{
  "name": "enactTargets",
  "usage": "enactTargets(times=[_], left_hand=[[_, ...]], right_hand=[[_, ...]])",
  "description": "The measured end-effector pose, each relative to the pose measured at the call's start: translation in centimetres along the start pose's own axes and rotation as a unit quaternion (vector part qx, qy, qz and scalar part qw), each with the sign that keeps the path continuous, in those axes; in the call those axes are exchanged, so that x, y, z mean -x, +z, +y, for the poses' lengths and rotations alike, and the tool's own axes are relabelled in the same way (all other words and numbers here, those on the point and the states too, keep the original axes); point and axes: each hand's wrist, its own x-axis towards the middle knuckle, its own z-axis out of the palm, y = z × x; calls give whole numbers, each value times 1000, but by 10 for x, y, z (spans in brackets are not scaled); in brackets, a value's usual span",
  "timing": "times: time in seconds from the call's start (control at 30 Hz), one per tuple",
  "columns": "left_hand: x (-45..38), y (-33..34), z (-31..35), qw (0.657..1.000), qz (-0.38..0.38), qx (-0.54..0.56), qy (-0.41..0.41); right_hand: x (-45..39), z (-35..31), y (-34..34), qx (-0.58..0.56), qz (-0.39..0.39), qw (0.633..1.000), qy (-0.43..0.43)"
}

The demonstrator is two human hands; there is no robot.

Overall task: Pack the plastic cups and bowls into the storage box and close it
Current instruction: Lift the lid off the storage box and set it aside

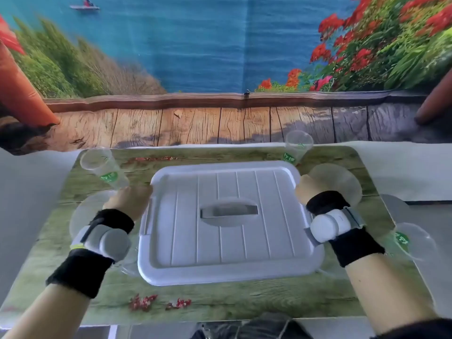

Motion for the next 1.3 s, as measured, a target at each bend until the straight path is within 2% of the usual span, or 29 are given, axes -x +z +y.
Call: enactTargets(times=[0.1, 0.2, 0.47, 0.8, 1.0, 1.17, 1.3], left_hand=[[3, 19, -6, 997, -20, 52, -46], [9, 38, -5, 994, -2, 81, -72], [7, 51, -5, 994, 38, 57, -89], [6, 56, -4, 994, 45, 54, -89], [4, 56, -8, 988, 44, 108, -102], [8, 55, -17, 977, 51, 184, -98], [7, 51, -24, 970, 36, 220, -99]], right_hand=[[2, 2, 10, 17, 15, 1000, 11], [-2, 7, 28, 14, 58, 998, 22], [-13, 26, 55, 11, 127, 992, -15], [-17, 23, 57, 2, 136, 991, -13], [-19, 24, 60, 5, 145, 989, -6], [-21, 30, 61, -58, 139, 989, -5], [-18, 43, 59, -205, 115, 972, -14]])
